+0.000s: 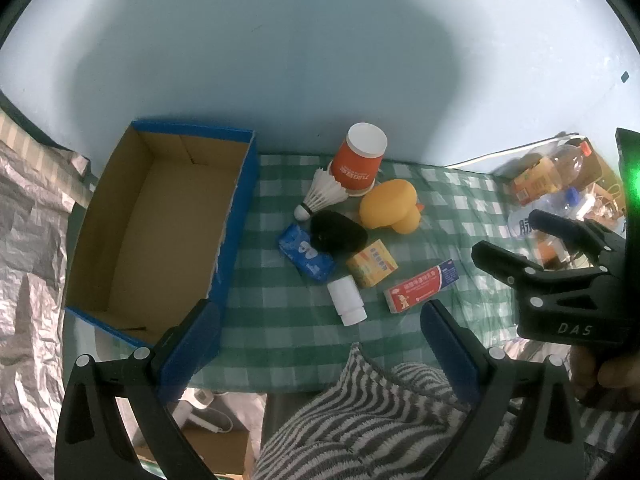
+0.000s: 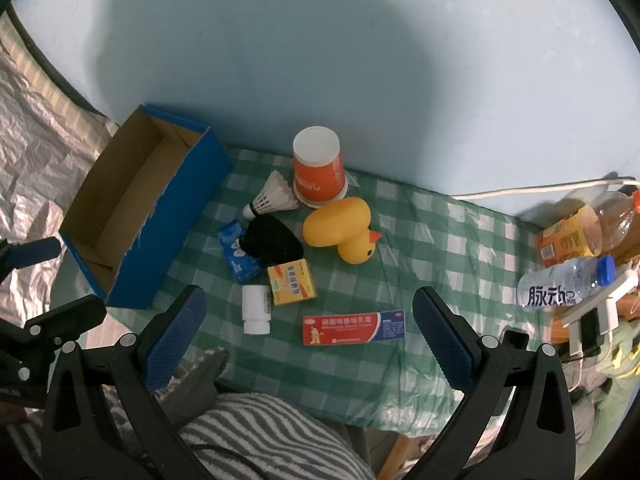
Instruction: Organize objects
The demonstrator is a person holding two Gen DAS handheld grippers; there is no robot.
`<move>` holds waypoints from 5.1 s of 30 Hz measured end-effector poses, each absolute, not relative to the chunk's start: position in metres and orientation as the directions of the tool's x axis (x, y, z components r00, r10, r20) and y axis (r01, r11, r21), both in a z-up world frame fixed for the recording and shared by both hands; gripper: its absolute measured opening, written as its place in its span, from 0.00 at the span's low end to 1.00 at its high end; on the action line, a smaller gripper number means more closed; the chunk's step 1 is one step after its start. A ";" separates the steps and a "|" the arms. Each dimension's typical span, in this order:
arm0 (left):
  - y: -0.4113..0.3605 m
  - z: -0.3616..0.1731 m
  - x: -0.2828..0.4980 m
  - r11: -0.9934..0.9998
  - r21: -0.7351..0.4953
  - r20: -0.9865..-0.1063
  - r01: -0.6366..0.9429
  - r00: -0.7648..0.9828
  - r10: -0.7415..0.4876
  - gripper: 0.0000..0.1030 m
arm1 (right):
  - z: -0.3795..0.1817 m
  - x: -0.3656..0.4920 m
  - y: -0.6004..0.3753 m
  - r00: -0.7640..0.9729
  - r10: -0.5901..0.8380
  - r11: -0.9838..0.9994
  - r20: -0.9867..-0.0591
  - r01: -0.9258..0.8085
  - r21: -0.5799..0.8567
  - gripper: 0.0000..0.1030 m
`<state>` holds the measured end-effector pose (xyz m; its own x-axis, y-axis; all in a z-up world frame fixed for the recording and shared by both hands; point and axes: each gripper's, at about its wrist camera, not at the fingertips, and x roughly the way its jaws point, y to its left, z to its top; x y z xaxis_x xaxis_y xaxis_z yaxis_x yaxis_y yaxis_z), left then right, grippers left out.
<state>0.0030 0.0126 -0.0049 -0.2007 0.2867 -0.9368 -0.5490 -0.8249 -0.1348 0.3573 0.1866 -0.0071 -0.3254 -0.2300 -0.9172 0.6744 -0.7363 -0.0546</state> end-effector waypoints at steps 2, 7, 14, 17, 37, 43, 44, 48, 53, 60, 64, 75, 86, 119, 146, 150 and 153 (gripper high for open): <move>0.012 -0.005 0.003 -0.811 -0.134 -0.937 -0.569 -0.194 0.291 0.99 | -0.007 0.357 0.186 -0.328 -0.223 -0.747 -0.918 0.663 -0.055 0.99; 0.013 -0.004 0.003 -0.790 -0.132 -0.938 -0.599 -0.183 0.295 0.99 | -0.007 0.356 0.185 -0.334 -0.212 -0.768 -0.918 0.638 -0.055 0.99; 0.013 -0.004 0.002 -0.747 -0.129 -0.939 -0.652 -0.161 0.303 0.99 | -0.008 0.357 0.184 -0.346 -0.190 -0.803 -0.919 0.593 -0.057 0.99; 0.013 -0.004 0.002 -0.716 -0.129 -0.940 -0.686 -0.146 0.309 0.99 | -0.007 0.355 0.184 -0.351 -0.181 -0.817 -0.919 0.574 -0.058 0.99; 0.013 -0.005 0.002 -0.196 -0.122 -0.941 -0.973 0.051 0.334 0.99 | -0.009 0.355 0.184 -0.372 -0.126 -0.889 -0.920 0.453 -0.061 0.99; 0.014 -0.004 0.002 0.039 -0.120 -0.942 -0.992 0.126 0.312 0.99 | -0.010 0.355 0.184 -0.380 -0.105 -0.912 -0.919 0.404 -0.063 0.99; 0.014 -0.004 0.002 0.041 -0.120 -0.942 -0.992 0.126 0.312 0.99 | -0.010 0.355 0.184 -0.380 -0.104 -0.914 -0.919 0.401 -0.063 0.99; 0.013 -0.005 0.002 0.373 -0.116 -0.943 -0.920 0.221 0.250 0.99 | -0.010 0.355 0.184 -0.384 -0.090 -0.928 -0.919 0.367 -0.063 0.99; 0.012 -0.005 0.003 0.413 -0.118 -0.943 -0.903 0.232 0.238 0.99 | -0.010 0.354 0.183 -0.387 -0.076 -0.941 -0.919 0.331 -0.062 0.99; 0.009 -0.009 0.008 0.471 -0.121 -0.946 -0.874 0.245 0.211 0.99 | -0.012 0.356 0.190 -0.385 -0.032 -0.980 -0.922 0.191 -0.046 0.99; 0.013 -0.012 0.011 0.506 -0.111 -0.950 -0.855 0.240 0.198 0.99 | -0.012 0.355 0.193 -0.391 -0.004 -0.984 -0.920 0.166 -0.066 0.99; 0.029 -0.032 0.019 0.593 -0.130 -0.959 -0.794 0.253 0.127 0.99 | -0.026 0.349 0.228 -0.386 0.043 -0.973 -0.921 0.194 -0.127 0.99; 0.032 -0.084 0.041 0.609 -0.140 -0.976 -0.780 0.212 0.047 0.99 | -0.071 0.347 0.236 -0.329 0.072 -0.982 -0.942 0.141 -0.125 0.99; 0.038 -0.222 0.052 0.421 -0.113 -0.994 -0.900 0.098 -0.057 0.99 | -0.235 0.338 0.216 -0.088 0.160 -0.921 -0.983 0.345 -0.181 0.68; 0.059 -0.245 0.079 0.409 -0.014 -1.000 -0.912 0.010 -0.012 0.79 | -0.220 0.295 0.284 -0.164 0.037 -0.819 -0.986 -0.570 0.064 0.44; 0.057 -0.240 0.081 0.458 0.024 -0.999 -0.888 -0.010 0.034 0.61 | -0.220 0.274 0.271 -0.139 0.131 -0.844 -0.982 -0.534 -0.037 0.46; 0.057 -0.236 0.078 0.479 0.009 -0.999 -0.878 0.012 0.040 0.44 | -0.220 0.260 0.264 -0.142 0.173 -0.857 -0.975 -0.509 -0.078 0.40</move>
<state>0.0776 0.0571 -0.2356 0.0116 0.0402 -0.9991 -0.8776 0.4792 0.0091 0.2596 0.2642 -0.2200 -0.1417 0.1730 -0.9747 -0.5094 -0.8570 -0.0781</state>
